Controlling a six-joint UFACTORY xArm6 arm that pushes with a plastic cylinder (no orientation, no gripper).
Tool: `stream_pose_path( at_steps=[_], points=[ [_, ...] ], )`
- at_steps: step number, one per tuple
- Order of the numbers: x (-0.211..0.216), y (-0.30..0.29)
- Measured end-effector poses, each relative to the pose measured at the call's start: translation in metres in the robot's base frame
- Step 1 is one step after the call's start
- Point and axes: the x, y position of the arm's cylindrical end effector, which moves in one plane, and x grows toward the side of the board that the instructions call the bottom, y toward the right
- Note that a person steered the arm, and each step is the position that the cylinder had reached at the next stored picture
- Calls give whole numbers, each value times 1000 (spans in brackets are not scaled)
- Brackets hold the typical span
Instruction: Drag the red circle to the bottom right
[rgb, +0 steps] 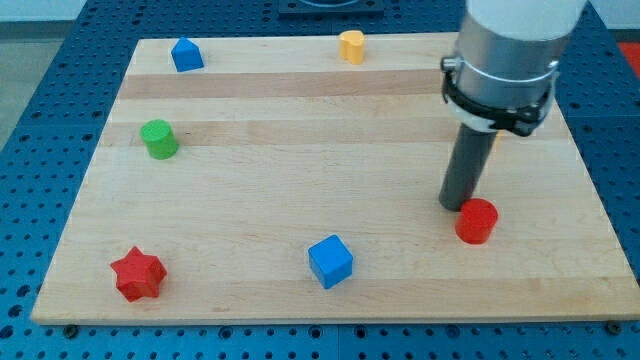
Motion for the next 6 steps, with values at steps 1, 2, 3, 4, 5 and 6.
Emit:
stream_pose_path(
  at_steps=[1,2,3,4,5,6],
  points=[
    [0,6],
    [4,6],
    [15,10],
    [22,17],
    [28,28],
    [39,43]
  ],
)
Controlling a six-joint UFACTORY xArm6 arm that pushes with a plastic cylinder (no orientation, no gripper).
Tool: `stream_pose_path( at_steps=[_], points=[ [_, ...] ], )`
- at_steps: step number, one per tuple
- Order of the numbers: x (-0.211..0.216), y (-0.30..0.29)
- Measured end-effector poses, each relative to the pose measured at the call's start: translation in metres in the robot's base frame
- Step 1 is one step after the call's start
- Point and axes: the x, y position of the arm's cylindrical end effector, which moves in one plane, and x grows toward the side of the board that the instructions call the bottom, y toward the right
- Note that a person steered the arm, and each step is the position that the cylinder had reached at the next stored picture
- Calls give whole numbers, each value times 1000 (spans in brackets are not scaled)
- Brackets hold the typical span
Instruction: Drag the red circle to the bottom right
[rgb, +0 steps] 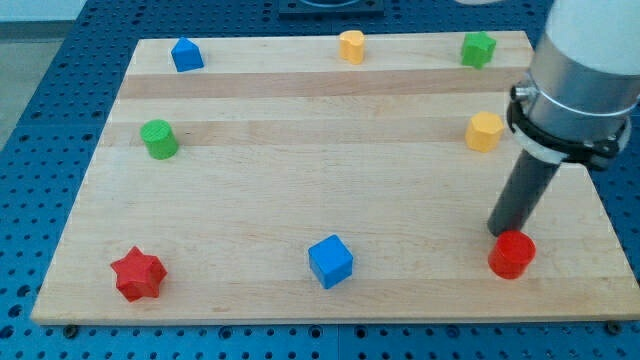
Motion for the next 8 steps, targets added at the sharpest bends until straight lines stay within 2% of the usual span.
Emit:
stream_pose_path(
  at_steps=[4,5,6,7,8],
  points=[
    [18,9],
    [8,4],
    [-36,-33],
    [-62,-77],
    [-64,-82]
  ],
)
